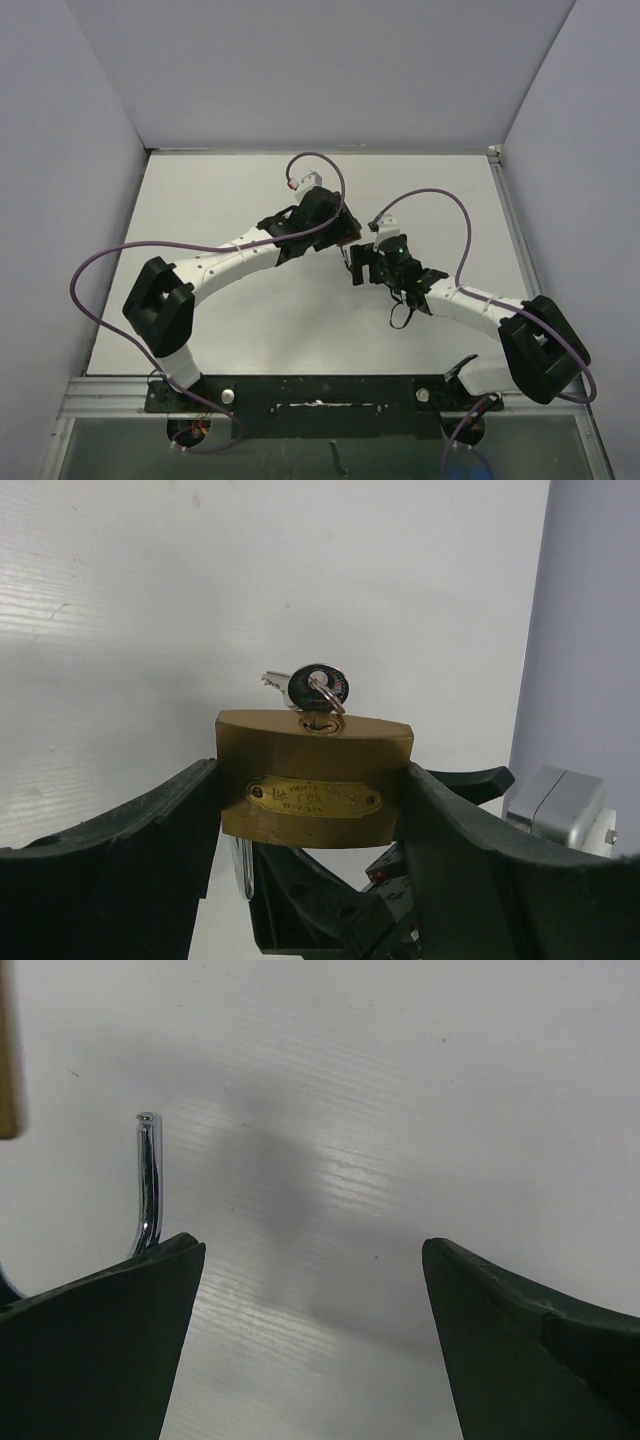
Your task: Unlock with the key
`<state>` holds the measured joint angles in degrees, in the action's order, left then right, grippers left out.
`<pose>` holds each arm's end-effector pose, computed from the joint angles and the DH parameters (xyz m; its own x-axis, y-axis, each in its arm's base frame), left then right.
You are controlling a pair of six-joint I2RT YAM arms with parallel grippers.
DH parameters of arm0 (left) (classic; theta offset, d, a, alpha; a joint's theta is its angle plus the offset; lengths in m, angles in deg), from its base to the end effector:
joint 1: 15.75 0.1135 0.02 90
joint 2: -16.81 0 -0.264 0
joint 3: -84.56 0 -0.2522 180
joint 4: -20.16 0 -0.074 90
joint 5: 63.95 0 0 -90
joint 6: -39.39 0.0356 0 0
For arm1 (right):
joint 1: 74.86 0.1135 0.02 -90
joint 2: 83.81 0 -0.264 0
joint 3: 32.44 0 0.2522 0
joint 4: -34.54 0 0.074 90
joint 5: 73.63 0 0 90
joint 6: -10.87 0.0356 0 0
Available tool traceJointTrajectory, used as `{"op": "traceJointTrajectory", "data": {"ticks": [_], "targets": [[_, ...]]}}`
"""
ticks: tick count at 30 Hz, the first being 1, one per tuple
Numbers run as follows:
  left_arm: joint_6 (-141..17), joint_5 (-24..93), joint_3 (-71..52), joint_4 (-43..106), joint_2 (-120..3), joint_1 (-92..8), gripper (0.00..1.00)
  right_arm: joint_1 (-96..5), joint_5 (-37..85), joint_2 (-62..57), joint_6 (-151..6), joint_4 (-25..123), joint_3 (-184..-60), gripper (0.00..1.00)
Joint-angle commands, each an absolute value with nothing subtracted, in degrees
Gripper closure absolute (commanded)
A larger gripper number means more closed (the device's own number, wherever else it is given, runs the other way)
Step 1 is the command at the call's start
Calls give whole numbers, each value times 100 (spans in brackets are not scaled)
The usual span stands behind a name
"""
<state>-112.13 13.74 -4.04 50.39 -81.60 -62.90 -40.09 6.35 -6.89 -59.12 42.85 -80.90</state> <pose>0.2746 -0.2848 0.2781 -0.7244 -0.4819 -0.4930 -0.0752 0.7662 -0.6382 0.2248 0.1485 0.1852 -0.6150 -0.0168 -0.7883 -0.2518 0.9516 0.1762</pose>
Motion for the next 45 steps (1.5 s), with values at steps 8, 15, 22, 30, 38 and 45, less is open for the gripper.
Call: {"op": "traceJointTrajectory", "data": {"ticks": [8,15,22,30,38,45], "targets": [[-11273,1381,-17,4228,-8118,-6261,100,-3891,584,-622,-5972,3900,-8389,5],[-10476,595,19,4798,-8137,-6110,100,-4361,357,-1536,-5804,4371,-8134,5],[-9655,520,503,5444,-8666,-6070,100,-4954,689,-2267,-5862,4857,-8094,5],[-9194,352,1529,6220,-9661,-6057,100,-5014,727,-2511,-6006,5010,-8125,5],[-9185,173,2400,6552,-10548,-6057,100,-5183,942,-2702,-5992,4990,-8005,4],[-9272,98,3228,6816,-11285,-6050,100,-5409,1202,-2864,-5910,4955,-7901,4]]}}
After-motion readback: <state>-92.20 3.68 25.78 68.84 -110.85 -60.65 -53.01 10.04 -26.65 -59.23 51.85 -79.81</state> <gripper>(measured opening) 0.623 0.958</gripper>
